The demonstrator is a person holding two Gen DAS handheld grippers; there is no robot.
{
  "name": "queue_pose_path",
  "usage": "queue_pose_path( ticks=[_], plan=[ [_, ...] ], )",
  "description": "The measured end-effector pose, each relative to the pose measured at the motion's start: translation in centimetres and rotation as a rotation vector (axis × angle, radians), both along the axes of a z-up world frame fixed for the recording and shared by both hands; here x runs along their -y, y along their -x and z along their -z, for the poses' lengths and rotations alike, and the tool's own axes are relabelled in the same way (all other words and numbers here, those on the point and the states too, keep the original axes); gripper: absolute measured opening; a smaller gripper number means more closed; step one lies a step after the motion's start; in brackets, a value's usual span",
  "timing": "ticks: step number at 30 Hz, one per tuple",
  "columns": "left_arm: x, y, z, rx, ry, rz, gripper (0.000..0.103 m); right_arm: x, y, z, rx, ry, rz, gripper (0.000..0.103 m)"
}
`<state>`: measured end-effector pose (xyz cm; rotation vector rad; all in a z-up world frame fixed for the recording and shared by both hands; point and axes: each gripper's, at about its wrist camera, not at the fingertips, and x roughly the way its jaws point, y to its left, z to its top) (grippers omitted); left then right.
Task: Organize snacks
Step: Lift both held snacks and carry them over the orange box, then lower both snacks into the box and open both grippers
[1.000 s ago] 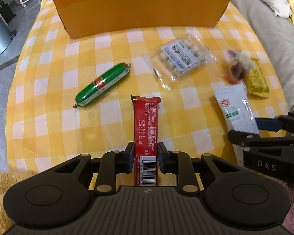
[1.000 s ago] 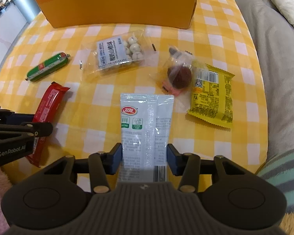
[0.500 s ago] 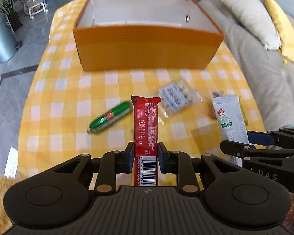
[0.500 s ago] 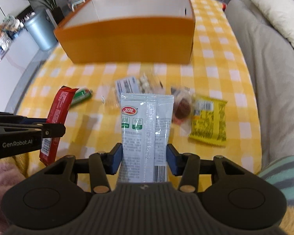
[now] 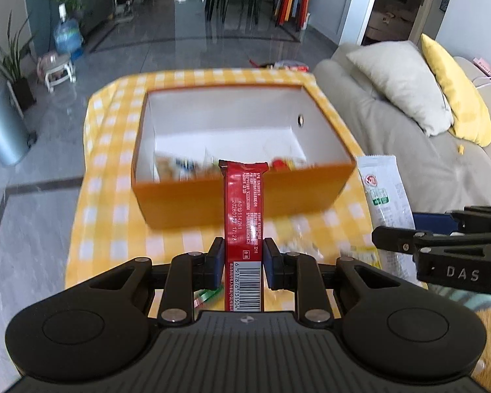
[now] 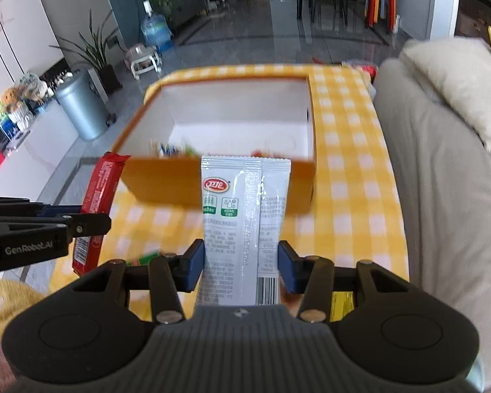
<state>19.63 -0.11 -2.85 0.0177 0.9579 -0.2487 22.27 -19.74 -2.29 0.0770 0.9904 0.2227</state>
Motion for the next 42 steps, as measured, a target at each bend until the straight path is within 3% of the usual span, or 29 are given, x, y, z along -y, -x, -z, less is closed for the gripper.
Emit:
queue_pose_path(
  ticks=[11, 20, 30, 35, 42],
  plan=[
    [0.7, -6.6, -3.2, 0.069, 0.013, 0.043, 0.027, 0.2, -8.1, -3.6, 0.072, -0.024, -0.027, 0.046],
    [0.9, -13.6, -2.4, 0.039, 0.02, 0.069, 0.026, -0.8, -16.5, -2.5, 0.05, -0.025, -0.062, 0.046],
    [-0.5, -20.5, 2.5, -0.062, -0.028, 0.069, 0.026, -4.2, -23.3, 3.7, -0.08, -0.04, -0.145, 0.046],
    [-1.6, -23.0, 5.6, -0.159, -0.074, 0.046, 0.026, -5.1, -26.6, 7.4, -0.187, -0.117, -0.098, 0.046],
    [-2.0, -24.8, 8.2, -0.217, -0.149, 0.037, 0.026, -6.6, -29.4, 10.7, -0.278, -0.188, -0.048, 0.046]
  ],
)
